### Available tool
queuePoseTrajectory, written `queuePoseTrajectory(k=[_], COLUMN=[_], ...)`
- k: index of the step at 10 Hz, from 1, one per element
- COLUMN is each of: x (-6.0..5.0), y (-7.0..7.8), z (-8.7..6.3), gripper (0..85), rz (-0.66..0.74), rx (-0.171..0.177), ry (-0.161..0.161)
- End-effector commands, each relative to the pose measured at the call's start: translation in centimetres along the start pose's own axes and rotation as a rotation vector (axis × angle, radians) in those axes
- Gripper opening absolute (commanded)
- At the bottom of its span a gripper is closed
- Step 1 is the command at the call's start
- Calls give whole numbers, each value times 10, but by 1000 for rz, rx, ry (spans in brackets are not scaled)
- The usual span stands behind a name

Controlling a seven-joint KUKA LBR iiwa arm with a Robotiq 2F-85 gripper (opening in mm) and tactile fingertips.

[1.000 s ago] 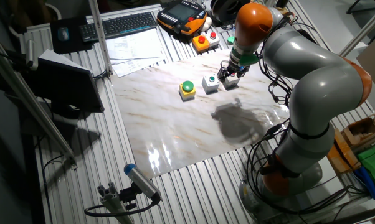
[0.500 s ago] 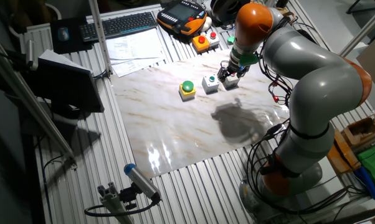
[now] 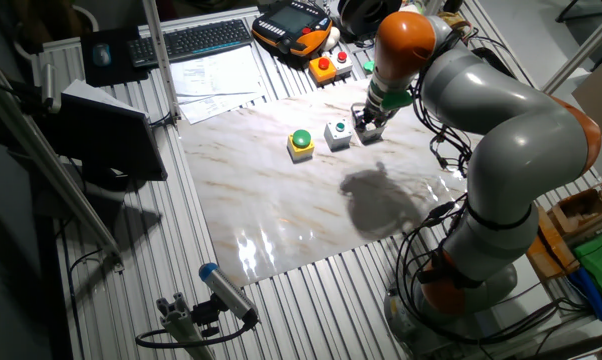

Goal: Press three buttons from left to right in sequence

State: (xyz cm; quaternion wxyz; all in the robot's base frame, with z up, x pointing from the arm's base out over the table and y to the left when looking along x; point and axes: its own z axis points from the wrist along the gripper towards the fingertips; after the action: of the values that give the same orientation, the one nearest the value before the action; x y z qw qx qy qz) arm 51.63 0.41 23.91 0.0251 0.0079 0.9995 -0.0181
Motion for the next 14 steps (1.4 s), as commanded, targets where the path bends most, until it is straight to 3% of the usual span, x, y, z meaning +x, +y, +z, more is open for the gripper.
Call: queuePoseTrajectory(k=[1,6,9,12,14], x=[-1,-4,-5,-11,-12], y=[1,5,7,7,4], z=[0,3,15,29,31], gripper=[7,7,7,7,7], rz=[3,13,17,79,87], rx=[0,9,15,-26,-4], ry=[0,-12,-18,-18,-22])
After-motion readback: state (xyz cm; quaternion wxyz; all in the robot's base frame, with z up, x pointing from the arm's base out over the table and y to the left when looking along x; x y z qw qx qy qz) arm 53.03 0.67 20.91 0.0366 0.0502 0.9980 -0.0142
